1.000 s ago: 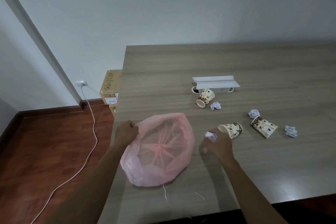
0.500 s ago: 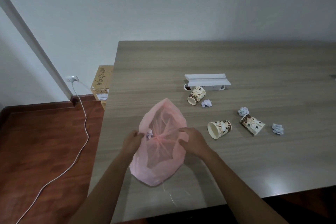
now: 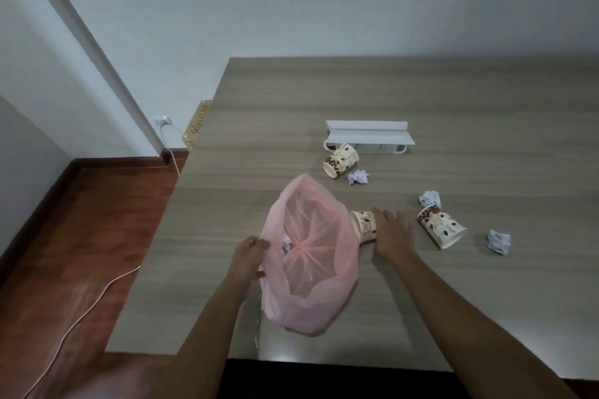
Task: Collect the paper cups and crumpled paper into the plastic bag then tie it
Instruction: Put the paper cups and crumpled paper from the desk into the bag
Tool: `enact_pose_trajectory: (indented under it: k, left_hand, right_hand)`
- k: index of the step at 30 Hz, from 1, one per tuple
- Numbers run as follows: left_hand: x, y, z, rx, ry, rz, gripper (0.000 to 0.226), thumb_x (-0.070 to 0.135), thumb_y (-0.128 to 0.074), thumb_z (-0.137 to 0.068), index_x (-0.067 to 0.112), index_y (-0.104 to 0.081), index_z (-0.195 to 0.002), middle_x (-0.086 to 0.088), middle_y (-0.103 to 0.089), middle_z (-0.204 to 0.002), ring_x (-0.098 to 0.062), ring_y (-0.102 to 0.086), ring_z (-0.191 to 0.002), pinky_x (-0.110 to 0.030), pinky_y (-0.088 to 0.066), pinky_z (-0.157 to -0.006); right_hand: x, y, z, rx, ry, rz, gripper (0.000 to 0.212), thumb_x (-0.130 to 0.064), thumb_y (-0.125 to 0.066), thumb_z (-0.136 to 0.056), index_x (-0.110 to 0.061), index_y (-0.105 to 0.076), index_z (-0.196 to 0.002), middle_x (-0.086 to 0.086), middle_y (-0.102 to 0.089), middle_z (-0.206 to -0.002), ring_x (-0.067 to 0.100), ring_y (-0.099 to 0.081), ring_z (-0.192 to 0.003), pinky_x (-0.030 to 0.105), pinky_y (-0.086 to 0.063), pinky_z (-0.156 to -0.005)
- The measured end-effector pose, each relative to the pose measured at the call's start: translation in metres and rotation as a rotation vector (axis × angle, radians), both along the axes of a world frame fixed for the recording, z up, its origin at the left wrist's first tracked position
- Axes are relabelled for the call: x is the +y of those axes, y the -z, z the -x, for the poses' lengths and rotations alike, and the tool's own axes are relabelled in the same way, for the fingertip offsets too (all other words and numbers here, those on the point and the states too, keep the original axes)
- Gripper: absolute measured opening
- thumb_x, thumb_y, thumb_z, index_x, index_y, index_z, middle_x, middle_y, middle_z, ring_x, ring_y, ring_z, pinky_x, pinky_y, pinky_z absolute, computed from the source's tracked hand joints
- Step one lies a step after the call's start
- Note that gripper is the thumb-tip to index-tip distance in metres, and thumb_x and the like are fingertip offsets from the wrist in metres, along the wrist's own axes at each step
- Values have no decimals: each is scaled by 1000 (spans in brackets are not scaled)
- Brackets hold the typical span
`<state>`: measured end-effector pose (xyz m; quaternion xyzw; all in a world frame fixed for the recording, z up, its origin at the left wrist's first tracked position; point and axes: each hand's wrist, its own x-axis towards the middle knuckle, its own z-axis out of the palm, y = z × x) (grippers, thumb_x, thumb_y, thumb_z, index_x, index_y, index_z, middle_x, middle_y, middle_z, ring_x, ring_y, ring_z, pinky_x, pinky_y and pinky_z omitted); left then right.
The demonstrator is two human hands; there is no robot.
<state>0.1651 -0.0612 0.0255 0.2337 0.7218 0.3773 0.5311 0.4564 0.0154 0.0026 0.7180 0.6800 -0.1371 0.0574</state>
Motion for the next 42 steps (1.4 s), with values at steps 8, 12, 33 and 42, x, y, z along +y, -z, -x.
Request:
enact_pose_trajectory:
  k: [8, 12, 33, 42]
  left_hand:
    - [-38, 5, -23, 460, -226, -11, 17, 21, -57, -90, 9, -59, -78, -5, -59, -72, -26, -54, -72, -36, -42, -69]
    - [-38, 3, -23, 461, -242, -38, 17, 18, -58, -90, 2, -62, -85, -6, -60, -73, -25, -55, -71, -35, -42, -66]
    - [-14, -16, -8, 519, -181, -95, 13, 20, -59, -87, 11, -56, -78, 2, -56, -70, -21, -52, -71, -29, -33, -59]
    - [-13, 2, -11, 497, -151, -78, 16, 20, -61, -88, 5, -60, -82, -1, -58, -70, -22, -52, -68, -31, -38, -60]
  right_hand:
    - [-2, 28, -40, 108, -99, -202, 58, -26, -78, -72, -19, -48, -122, 10, -52, -121, 31, -50, -109, 39, -44, -86]
    - [-8, 23, -47, 372, 62, -170, 60, -38, -79, -71, -19, -47, -118, 11, -56, -115, 31, -55, -104, 38, -47, -82]
    - [-33, -13, 97, 691, -136, -83, 27, -36, -64, -88, -17, -76, -104, 6, -71, -108, 26, -61, -103, 30, -45, -88]
    - [40, 8, 82, 724, 130, -268, 27, -31, -52, -77, -18, -69, -94, 6, -66, -99, 29, -58, -99, 38, -49, -87]
